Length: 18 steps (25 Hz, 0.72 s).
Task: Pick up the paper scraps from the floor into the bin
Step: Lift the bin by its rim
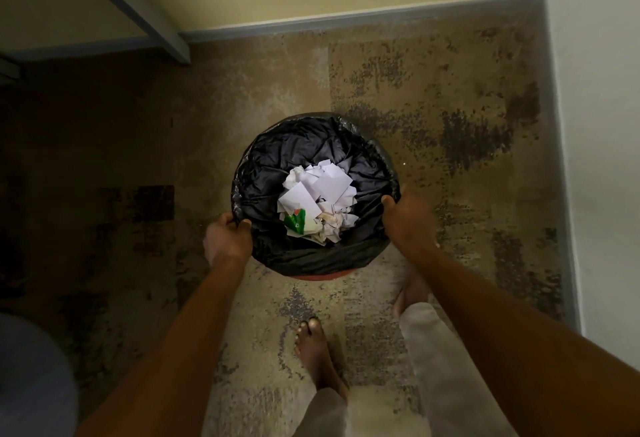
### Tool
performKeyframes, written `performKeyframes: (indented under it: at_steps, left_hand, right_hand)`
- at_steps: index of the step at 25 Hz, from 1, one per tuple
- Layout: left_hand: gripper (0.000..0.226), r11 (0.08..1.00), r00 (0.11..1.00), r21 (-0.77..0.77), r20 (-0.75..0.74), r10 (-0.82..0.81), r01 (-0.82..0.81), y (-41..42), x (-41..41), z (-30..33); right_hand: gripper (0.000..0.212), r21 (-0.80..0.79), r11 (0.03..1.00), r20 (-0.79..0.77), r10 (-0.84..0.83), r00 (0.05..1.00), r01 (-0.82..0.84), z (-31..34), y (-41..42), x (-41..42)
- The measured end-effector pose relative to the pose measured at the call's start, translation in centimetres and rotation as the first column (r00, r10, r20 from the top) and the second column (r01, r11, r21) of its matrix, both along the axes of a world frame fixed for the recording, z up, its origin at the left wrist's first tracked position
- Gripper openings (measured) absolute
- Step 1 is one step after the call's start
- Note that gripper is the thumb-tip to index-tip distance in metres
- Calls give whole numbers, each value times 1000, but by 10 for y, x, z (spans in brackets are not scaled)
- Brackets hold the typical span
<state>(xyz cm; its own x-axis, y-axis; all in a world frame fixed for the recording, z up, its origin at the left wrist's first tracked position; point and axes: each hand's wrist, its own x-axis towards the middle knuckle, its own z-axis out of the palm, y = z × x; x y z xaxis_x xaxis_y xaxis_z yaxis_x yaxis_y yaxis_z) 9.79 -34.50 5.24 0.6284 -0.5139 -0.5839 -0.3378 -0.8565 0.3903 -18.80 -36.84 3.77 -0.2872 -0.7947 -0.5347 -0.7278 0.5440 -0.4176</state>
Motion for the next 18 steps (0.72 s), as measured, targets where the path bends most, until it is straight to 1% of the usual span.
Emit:
performKeyframes:
  at_steps: [4,6,8,9,10,11,12,13,15,17,18]
  left_hand:
    - [21,994,995,-70,-33,-92,90,-41,-43,17]
    - [16,989,986,-114,-124,-109,95,-68,-76,27]
    - [12,981,974,-153,-178,-142,115,-96,-110,29]
    - [14,979,971,-160,-179,-158,130,-109,-125,26]
    - [20,975,968,-164,-176,-178,150,-123,-138,17]
    - [27,972,965,-167,-178,-194,165,-134,-144,-5]
    - [30,967,960,-171,-177,-218,188,-147,-158,-14]
    - [31,961,952,-172,-179,-248,218,-160,-177,-12]
    - [21,943,932,-186,-187,-310,276,-187,-223,11]
    - [12,927,923,-212,-170,-346,309,-208,-257,23]
    - [13,920,919,-228,-166,-358,318,-218,-271,25]
  right_hand:
    - [43,-59,996,3,-61,998,61,8,-22,-46]
    - [39,-79,993,-13,-90,996,88,11,-38,-79]
    - [30,-83,988,-20,-132,991,130,12,-53,-113]
    - [26,-85,984,-15,-157,988,155,14,-60,-130]
    - [26,-83,980,-9,-183,983,181,16,-70,-148]
    - [34,-79,977,-15,-200,980,198,18,-78,-165]
    - [42,-78,976,-30,-208,978,205,18,-86,-182]
    - [44,-86,975,-43,-208,977,204,20,-93,-201]
    - [37,-104,973,-62,-211,975,204,24,-111,-237]
    - [31,-96,976,-119,-206,971,196,32,-131,-266]
    - [33,-92,978,-151,-198,969,185,34,-141,-279]
